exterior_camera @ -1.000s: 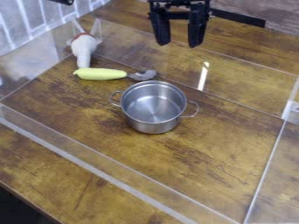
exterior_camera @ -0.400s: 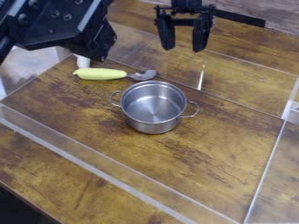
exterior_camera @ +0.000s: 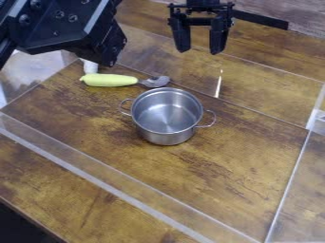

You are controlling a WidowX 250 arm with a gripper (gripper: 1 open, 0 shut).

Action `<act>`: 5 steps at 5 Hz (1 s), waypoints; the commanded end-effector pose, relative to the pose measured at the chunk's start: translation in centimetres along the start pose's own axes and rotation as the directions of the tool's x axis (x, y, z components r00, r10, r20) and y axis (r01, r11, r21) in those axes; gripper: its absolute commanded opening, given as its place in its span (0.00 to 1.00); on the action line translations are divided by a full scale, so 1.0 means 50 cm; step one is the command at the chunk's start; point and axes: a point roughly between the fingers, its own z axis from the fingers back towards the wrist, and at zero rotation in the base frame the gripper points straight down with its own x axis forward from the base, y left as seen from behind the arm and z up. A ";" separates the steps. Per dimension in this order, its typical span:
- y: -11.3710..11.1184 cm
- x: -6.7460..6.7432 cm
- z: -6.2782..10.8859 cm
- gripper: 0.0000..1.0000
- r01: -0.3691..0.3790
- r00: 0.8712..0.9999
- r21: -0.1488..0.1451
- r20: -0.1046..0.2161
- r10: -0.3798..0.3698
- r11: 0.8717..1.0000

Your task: Remove the mushroom from the silver pot and put it on the table

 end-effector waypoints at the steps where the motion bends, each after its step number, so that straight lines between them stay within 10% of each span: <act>1: 0.020 -0.017 0.101 1.00 0.138 0.990 -0.011 -0.008 -0.139 0.990; 5: 0.043 -0.024 0.109 1.00 0.144 0.986 -0.072 -0.069 -0.149 0.987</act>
